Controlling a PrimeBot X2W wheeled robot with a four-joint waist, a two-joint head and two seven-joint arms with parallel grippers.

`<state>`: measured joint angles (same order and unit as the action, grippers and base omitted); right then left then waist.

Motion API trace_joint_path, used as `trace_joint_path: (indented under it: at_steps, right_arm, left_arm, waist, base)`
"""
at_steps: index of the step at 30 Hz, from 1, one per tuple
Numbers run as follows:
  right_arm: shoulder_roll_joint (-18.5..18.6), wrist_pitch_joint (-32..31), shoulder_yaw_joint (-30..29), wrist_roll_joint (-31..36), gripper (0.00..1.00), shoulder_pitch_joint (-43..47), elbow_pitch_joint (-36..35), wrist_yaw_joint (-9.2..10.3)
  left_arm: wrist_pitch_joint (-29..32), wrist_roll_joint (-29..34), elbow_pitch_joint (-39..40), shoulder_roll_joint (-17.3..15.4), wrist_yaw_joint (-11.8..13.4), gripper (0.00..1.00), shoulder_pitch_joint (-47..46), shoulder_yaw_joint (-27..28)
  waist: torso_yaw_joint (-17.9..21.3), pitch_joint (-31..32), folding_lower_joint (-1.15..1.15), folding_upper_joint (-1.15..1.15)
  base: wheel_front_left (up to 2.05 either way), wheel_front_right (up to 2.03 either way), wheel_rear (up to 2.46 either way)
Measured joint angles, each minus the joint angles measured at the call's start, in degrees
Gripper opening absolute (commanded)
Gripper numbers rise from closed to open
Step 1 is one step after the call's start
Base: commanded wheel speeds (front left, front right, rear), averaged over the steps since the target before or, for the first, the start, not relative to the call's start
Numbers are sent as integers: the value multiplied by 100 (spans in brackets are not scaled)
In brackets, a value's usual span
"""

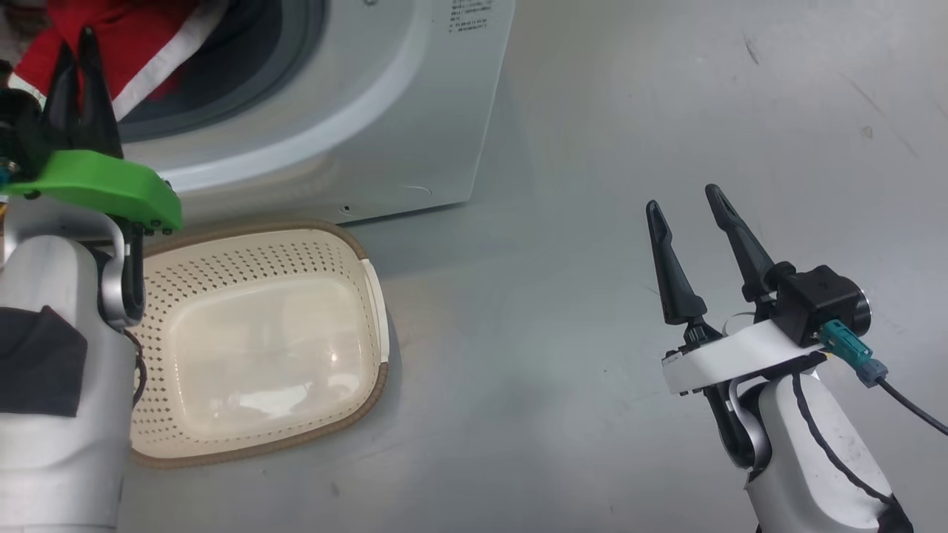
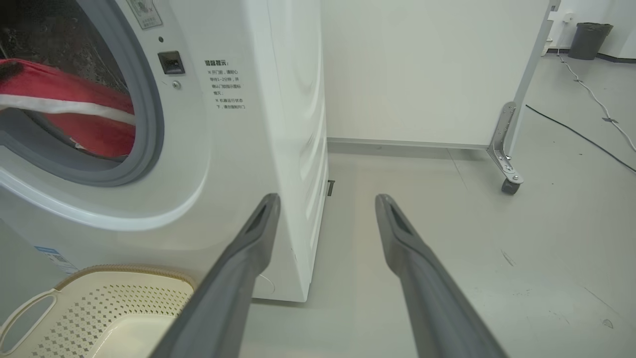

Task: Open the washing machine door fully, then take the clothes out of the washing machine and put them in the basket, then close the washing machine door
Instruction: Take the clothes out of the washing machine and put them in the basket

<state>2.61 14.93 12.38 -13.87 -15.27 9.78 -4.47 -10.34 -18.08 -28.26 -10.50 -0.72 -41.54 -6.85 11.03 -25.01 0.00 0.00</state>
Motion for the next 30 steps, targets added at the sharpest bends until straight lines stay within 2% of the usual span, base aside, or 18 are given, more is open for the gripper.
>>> trace_joint_path:
  at_steps: [17, 30]
  right_arm:
    - [1, 0, -175, 83, 100, 558, 170, -16]
    - [0, 0, -283, 83, 100, 825, 142, -18]
  left_arm:
    - [-286, 314, 1187, 59, 320, 0, 597, -152]
    - [-338, 400, 2339, 52, 504, 0, 1212, -63]
  waist:
    - [-261, 1100, 0, 0]
    - [-354, 1641, 0, 0]
  base:
    - [0, 0, 0]
    - [0, 0, 0]
